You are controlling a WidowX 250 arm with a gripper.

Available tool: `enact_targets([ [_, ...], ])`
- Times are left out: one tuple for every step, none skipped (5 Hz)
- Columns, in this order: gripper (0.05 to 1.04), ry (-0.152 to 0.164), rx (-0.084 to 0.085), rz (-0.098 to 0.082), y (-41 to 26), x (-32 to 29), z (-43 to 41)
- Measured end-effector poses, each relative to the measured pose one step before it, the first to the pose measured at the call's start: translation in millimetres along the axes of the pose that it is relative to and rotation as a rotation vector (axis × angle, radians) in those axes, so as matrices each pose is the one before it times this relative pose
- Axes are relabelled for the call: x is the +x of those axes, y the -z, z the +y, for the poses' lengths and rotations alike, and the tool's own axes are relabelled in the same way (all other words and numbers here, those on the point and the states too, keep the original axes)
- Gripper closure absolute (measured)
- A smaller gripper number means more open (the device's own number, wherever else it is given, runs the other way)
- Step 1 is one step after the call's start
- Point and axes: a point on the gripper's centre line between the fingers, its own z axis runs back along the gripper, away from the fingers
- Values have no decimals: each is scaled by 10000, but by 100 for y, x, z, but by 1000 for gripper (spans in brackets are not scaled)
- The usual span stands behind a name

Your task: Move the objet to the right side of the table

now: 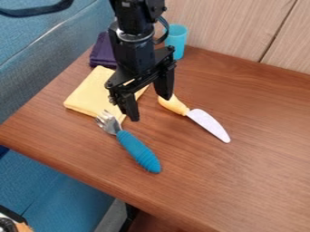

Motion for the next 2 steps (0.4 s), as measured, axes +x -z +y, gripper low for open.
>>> enact_targets([
  [83, 5, 269, 113, 818, -90, 183],
  [83, 107, -4, 25, 911, 186, -1684],
])
